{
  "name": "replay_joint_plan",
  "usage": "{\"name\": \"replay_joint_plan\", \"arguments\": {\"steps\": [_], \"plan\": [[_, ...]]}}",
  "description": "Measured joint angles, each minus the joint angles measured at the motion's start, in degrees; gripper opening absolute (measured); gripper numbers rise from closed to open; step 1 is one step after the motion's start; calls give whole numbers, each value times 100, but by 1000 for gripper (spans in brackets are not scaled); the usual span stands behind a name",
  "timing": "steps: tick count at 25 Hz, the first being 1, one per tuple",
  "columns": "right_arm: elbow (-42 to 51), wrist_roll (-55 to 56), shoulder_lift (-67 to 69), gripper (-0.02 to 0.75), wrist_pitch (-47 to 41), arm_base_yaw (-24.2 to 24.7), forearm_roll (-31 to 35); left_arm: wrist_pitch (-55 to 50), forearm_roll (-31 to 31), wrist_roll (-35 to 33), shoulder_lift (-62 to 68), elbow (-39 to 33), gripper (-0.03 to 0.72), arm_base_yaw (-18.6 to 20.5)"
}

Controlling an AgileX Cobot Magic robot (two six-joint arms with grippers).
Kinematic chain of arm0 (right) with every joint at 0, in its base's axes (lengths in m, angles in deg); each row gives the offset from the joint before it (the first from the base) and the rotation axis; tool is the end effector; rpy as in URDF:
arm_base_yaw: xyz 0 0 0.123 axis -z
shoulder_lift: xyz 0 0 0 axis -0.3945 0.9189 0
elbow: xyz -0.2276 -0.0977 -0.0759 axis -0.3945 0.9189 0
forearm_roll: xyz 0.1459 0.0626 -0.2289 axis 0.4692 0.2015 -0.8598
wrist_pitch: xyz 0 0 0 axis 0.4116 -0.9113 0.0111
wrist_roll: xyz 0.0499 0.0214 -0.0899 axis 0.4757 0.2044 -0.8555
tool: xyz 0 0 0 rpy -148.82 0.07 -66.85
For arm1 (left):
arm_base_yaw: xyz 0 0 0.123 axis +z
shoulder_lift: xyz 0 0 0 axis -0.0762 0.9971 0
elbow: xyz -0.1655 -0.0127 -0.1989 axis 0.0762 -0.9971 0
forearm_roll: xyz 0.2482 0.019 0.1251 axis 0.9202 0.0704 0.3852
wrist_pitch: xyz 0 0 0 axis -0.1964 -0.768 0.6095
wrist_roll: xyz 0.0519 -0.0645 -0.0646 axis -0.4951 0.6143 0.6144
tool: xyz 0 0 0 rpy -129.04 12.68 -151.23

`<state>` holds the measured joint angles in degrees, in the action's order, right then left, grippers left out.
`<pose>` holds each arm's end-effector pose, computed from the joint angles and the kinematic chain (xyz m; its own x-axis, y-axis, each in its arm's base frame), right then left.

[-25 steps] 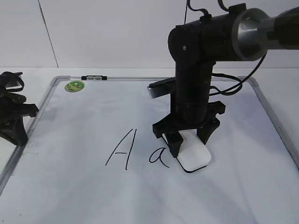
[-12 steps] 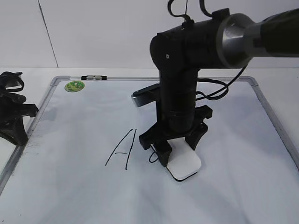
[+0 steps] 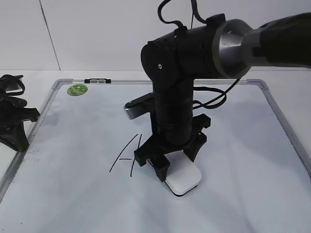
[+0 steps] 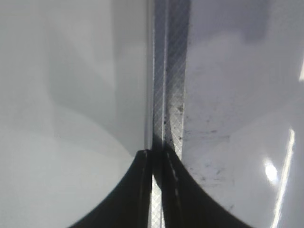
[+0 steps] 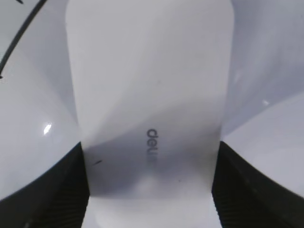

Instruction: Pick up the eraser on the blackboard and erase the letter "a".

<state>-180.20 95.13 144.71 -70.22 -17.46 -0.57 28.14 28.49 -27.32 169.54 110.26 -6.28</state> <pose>0.3159 0.2675 0.1291 -0.8194 -0.5702 0.0582 -0.5725 0.8191 -0.0358 0.3651 -0.0305 0.0953 -0.9990 -0.0350 -0.0286 -0.0294 0.9838 -0.1768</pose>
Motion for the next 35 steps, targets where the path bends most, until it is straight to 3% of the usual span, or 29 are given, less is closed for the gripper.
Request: {"name": "replay_joint_plan", "arguments": {"steps": [18,35], "plan": [[0,225,2,555,-9,-202,-222,0,0,0,0,0,29,0],[-3,271,2,555,-9,555,-221,0,0,0,0,0,29,0]]}}
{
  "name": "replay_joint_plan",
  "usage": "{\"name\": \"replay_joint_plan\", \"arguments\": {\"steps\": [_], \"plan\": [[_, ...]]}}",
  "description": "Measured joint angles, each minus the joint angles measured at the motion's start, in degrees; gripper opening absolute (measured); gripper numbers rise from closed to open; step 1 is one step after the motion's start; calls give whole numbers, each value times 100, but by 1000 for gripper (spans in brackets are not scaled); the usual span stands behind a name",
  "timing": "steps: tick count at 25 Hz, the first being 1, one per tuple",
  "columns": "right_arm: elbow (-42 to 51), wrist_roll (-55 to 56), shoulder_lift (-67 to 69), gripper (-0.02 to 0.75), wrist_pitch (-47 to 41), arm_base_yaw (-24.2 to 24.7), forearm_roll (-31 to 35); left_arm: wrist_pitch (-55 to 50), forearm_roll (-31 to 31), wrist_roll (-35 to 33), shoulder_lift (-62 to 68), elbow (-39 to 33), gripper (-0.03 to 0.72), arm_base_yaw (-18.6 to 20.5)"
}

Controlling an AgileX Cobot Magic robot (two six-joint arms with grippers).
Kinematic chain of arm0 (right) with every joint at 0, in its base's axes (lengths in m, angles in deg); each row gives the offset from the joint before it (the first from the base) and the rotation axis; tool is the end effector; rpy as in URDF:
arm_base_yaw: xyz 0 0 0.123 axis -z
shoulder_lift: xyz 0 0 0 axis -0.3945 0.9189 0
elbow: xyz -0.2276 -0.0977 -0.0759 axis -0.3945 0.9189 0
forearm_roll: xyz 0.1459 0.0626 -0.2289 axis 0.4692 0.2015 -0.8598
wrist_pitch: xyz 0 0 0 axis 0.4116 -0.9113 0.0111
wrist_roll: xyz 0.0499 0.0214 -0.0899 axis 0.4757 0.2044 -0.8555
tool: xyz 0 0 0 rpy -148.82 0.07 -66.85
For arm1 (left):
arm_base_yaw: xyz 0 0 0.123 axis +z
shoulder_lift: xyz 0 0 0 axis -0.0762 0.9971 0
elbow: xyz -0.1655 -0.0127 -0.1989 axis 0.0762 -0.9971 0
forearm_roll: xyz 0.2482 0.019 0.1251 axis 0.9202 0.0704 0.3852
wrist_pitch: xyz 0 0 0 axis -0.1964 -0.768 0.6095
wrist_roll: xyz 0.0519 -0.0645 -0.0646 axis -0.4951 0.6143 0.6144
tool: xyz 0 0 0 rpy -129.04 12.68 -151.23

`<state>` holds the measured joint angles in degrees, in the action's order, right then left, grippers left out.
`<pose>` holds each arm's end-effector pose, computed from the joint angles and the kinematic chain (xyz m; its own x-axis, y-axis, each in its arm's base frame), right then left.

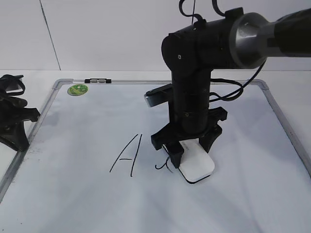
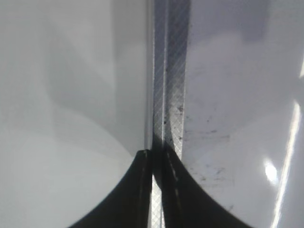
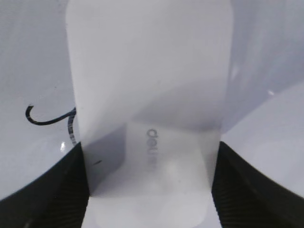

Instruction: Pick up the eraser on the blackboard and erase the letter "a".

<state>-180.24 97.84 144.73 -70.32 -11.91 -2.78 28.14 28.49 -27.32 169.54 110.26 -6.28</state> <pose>0.3425 0.2326 0.1293 -0.8870 -0.4587 0.0528 -0.4616 0.8840 -0.0736 0.3651 -0.0305 0.0953 -0.9990 -0.0350 -0.0286 -0.0294 0.9838 -0.1768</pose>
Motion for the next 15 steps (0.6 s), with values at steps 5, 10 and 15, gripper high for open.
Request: {"name": "replay_joint_plan", "arguments": {"steps": [5,10,15], "plan": [[0,-37,0,555,0,35,71,0,0,0,0,0,29,0],[-9,-98,0,555,0,35,154,0,0,0,0,0,29,0],[149,-178,-44,555,108,49,223,0,0,0,0,0,29,0]]}}
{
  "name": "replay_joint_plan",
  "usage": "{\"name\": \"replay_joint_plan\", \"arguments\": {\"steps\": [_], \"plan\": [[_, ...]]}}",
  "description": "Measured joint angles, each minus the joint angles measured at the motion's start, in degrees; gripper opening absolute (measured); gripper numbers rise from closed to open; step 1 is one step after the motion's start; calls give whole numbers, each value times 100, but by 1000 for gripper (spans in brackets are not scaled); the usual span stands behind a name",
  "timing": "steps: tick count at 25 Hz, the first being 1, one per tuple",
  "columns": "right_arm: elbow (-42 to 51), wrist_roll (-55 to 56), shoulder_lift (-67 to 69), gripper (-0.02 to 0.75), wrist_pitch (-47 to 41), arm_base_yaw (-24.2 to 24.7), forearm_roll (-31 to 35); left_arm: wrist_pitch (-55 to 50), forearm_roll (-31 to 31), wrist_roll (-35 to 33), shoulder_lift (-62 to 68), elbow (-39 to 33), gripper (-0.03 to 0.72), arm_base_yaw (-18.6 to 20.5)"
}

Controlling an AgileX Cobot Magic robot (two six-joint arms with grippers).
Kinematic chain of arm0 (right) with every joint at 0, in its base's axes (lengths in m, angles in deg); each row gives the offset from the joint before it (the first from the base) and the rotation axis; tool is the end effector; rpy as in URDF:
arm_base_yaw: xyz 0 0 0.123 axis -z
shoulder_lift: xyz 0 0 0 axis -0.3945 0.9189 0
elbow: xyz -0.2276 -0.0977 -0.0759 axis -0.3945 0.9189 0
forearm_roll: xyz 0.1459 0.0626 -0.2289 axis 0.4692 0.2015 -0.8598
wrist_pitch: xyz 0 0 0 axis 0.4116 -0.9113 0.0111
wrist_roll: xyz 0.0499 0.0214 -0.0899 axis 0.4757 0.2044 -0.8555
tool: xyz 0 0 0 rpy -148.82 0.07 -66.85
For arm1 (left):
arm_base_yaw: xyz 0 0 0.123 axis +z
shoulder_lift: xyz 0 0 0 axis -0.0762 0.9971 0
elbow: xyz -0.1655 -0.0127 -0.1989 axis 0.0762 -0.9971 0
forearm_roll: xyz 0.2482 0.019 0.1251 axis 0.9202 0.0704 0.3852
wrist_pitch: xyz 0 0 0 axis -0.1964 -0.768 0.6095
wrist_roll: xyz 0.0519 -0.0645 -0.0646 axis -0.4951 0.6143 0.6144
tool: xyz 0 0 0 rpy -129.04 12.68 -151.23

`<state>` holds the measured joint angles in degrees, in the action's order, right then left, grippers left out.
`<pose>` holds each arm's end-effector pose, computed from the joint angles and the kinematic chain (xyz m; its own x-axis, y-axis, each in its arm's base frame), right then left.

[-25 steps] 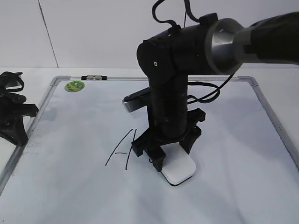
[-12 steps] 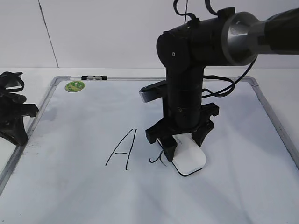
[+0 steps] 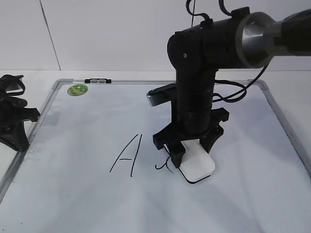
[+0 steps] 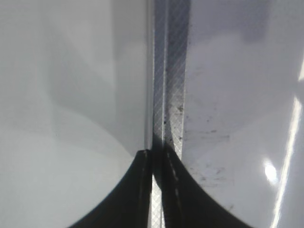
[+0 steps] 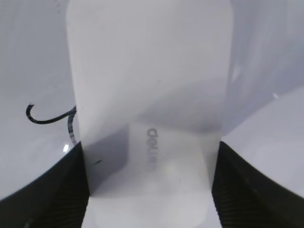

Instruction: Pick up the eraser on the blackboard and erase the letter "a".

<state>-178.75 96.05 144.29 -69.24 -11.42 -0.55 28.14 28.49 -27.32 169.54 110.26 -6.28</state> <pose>0.3395 0.2309 0.1255 -0.8823 -0.4670 0.0586 -0.4694 0.8822 -0.0363 0.3651 -0.0305 0.0953 -0.9990 -0.0350 -0.0286 -0.0294 0.9838 -0.1768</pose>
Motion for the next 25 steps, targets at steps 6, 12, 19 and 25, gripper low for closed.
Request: {"name": "replay_joint_plan", "arguments": {"steps": [6,12,19,25], "plan": [[85,-56,-61,555,88,0,21,0,0,0,0,0,30,0],[98,-113,-74,555,76,-87,21,0,0,0,0,0,30,0],[110,-194,-74,555,-11,-366,56,0,0,0,0,0,30,0],[129,-214,-78,555,-45,-556,179,0,0,0,0,0,30,0]]}}
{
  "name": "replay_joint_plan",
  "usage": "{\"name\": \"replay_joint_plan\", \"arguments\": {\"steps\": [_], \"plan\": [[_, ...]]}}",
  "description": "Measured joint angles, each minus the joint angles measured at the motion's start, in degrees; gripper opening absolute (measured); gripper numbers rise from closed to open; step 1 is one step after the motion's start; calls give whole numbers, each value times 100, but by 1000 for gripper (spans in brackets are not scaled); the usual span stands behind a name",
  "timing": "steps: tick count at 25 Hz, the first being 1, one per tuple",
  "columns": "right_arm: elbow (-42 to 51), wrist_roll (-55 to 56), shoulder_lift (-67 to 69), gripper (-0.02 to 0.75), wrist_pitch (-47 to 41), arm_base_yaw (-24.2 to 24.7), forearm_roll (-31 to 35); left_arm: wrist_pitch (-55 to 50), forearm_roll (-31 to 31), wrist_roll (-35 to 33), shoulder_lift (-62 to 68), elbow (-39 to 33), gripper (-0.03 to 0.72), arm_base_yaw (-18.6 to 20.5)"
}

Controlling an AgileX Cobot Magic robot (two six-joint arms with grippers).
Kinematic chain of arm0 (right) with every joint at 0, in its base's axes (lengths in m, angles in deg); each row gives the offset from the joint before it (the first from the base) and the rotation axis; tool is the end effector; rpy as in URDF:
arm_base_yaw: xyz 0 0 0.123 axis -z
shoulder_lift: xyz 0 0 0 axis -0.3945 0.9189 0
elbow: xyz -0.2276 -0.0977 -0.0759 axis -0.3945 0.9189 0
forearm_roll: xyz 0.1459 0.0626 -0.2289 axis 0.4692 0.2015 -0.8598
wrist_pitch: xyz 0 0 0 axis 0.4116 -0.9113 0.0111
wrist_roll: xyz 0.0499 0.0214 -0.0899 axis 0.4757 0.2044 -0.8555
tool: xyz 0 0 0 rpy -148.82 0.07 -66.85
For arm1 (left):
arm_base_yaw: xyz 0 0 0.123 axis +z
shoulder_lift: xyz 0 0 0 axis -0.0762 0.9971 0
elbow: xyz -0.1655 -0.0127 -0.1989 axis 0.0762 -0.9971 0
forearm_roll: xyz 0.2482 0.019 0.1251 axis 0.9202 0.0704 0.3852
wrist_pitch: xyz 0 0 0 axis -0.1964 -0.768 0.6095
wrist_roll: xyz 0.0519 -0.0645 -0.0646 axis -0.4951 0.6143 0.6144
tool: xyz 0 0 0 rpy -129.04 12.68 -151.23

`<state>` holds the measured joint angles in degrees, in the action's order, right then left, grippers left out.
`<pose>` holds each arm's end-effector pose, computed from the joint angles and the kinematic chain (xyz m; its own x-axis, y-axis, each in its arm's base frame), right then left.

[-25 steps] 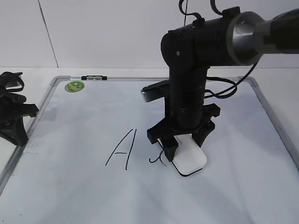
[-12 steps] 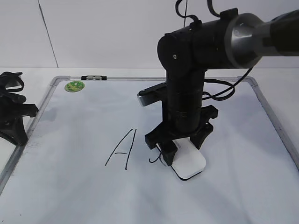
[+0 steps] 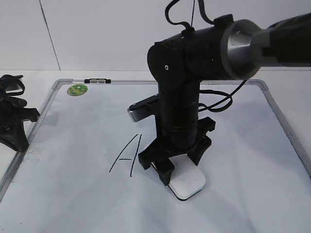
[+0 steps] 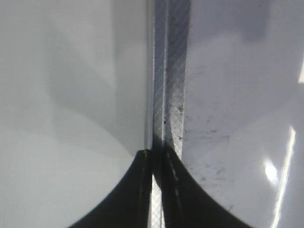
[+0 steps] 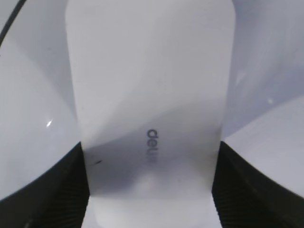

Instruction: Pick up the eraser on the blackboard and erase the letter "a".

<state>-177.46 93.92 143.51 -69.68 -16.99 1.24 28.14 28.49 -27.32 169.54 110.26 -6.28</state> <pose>0.3093 0.2616 0.1254 -0.8172 -0.5709 0.0788 -0.5731 0.8194 -0.0074 0.3651 -0.0305 0.0953 -0.9990 -0.0350 -0.0286 -0.0294 0.9838 -0.1768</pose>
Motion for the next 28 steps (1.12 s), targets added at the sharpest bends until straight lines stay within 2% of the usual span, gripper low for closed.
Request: {"name": "replay_joint_plan", "arguments": {"steps": [6,13,21,28], "plan": [[0,-16,0,555,-33,-224,0,0,0,0,0,0,30,0],[0,-26,0,555,-46,-221,0,0,0,0,0,0,30,0],[0,-59,-22,555,-46,268,346,0,0,0,0,0,30,0],[-58,26,-22,555,-46,611,163,0,0,0,0,0,30,0]]}}
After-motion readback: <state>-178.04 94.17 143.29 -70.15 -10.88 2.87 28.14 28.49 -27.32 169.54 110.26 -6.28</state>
